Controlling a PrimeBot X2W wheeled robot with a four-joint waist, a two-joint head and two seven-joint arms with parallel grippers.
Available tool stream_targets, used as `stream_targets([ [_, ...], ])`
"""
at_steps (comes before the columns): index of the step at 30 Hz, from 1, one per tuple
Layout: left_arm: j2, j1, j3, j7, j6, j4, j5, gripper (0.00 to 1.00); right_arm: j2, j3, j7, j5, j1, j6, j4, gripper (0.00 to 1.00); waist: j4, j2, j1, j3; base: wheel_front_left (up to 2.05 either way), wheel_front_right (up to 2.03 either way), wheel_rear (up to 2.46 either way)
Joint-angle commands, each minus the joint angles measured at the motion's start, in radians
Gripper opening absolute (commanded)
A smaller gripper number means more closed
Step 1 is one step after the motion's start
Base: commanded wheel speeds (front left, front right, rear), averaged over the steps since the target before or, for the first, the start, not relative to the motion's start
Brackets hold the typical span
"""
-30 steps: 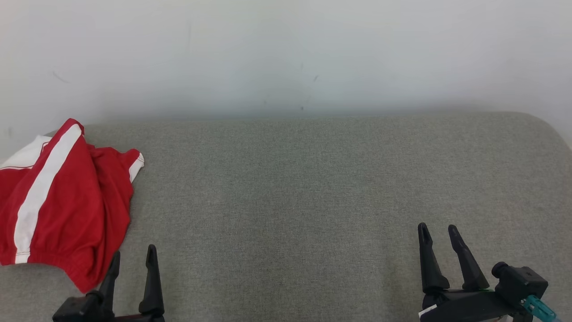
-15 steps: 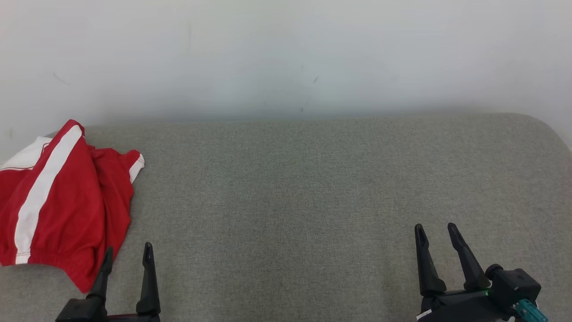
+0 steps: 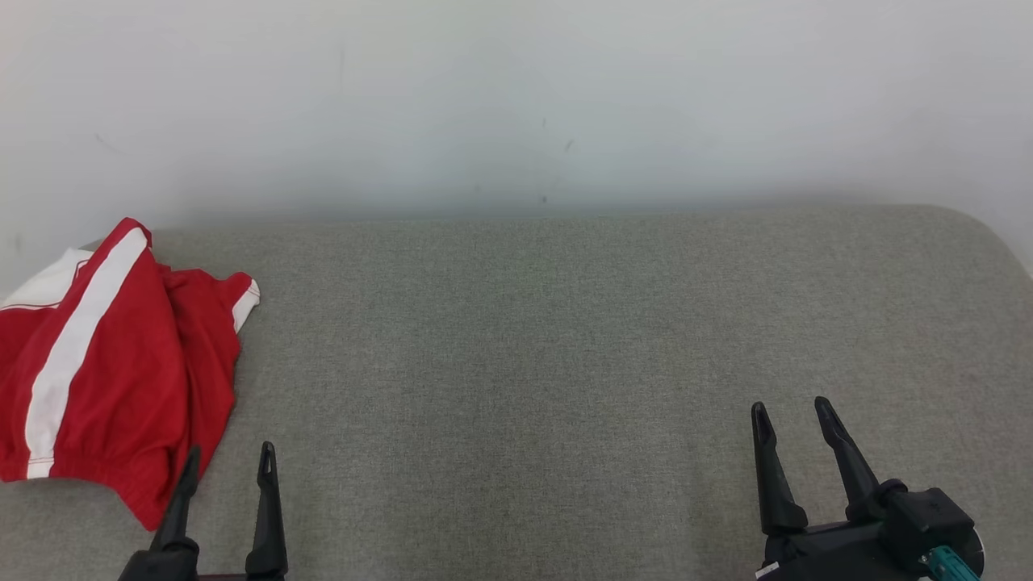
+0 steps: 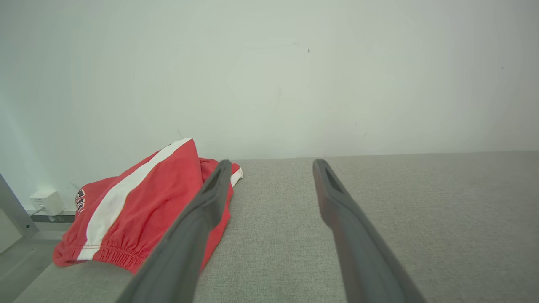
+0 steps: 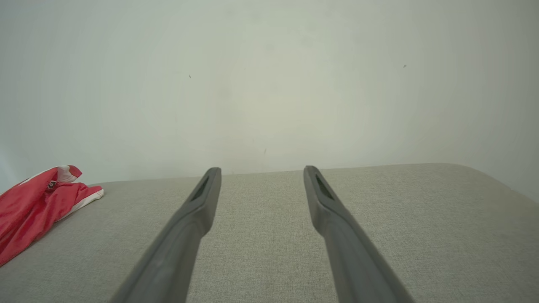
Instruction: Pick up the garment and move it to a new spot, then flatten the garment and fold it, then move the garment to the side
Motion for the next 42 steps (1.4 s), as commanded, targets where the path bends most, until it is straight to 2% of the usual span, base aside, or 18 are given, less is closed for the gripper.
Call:
stream_targets([
  [1,0.005,0.016,0.005,-0.008,-0.003,-0.008,0.023,1.0,-0.003,0.0,-0.01,-0.02,0.01,-0.002,-0.006,1.0,-0.001,0.0,0.0,0.0,0.0,0.0,0.0],
  [12,-0.008,0.019,0.018,-0.028,-0.024,-0.017,0.084,1.0,-0.003,-0.016,-0.028,-0.064,0.016,-0.002,-0.004,1.0,0.003,0.0,0.0,-0.003,0.0,0.0,0.0],
  [17,-0.024,0.021,0.044,-0.027,-0.049,-0.019,0.033,1.0,-0.003,-0.019,-0.027,-0.038,0.018,-0.002,0.001,1.0,0.005,0.0,0.0,-0.004,0.0,0.0,0.0],
  [27,-0.037,0.031,0.059,-0.027,-0.086,-0.011,0.011,1.0,-0.003,-0.017,-0.026,-0.003,0.017,-0.002,0.011,1.0,0.008,0.0,0.0,-0.006,0.0,0.0,0.0],
  [42,-0.049,0.032,0.076,-0.027,-0.098,0.0,0.022,1.0,-0.003,-0.013,-0.026,0.013,0.018,-0.002,0.015,1.0,0.011,0.0,0.0,-0.002,0.0,0.0,0.0],
])
